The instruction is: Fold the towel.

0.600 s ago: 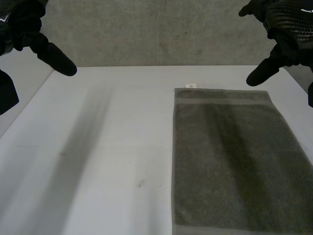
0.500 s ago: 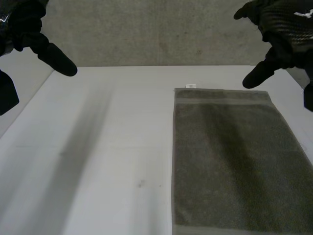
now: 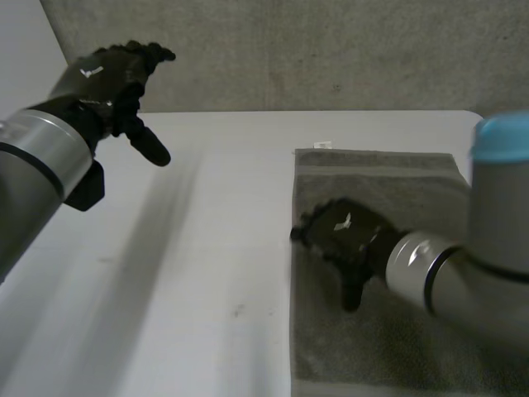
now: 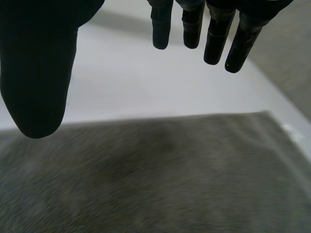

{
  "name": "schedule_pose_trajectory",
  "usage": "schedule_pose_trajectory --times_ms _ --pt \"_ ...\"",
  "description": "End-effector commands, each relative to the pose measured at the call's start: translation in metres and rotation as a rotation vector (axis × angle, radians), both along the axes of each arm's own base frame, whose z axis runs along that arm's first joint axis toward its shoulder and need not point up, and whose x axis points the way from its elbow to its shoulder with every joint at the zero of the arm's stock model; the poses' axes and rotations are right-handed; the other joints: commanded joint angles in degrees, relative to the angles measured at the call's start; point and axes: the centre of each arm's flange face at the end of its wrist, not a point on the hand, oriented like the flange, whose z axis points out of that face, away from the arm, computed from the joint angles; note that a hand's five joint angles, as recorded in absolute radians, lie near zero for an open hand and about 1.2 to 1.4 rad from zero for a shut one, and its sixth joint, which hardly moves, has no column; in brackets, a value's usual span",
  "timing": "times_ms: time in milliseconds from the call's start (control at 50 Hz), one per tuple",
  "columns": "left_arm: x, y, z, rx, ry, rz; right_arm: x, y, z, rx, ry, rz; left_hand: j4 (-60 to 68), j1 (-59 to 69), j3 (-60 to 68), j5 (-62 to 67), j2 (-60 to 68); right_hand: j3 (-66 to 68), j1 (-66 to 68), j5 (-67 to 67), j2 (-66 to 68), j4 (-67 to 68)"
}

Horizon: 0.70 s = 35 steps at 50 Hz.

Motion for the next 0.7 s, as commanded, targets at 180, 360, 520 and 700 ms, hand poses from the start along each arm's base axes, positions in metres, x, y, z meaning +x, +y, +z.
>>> schedule_pose_trajectory --times_ms 180,360,520,700 --pt "-0.004 -0.017 -0.052 0.082 -0.037 0.013 0.001 0.031 -0.083 0.018 0.014 0.213 0.56 0.47 0.53 -1.17 0.71 9.22 9.88 8.88 8.56 8.37" --pt "-0.005 -0.02 -0.065 0.061 -0.029 0.015 -0.003 0.036 -0.1 0.041 0.028 0.214 0.73 0.63 0.7 -1.0 0.88 14.1 14.77 13.77 13.44 13.26" --pt "-0.005 -0.02 -0.068 0.07 -0.031 0.016 -0.003 0.035 -0.1 0.027 0.026 0.21 0.73 0.63 0.7 -1.0 0.88 22.01 22.67 21.67 21.35 21.17" --pt "-0.005 -0.019 -0.069 0.072 -0.034 0.015 -0.003 0.035 -0.101 0.014 0.039 0.219 0.56 0.47 0.53 -1.17 0.71 27.05 27.72 26.72 26.39 26.21"
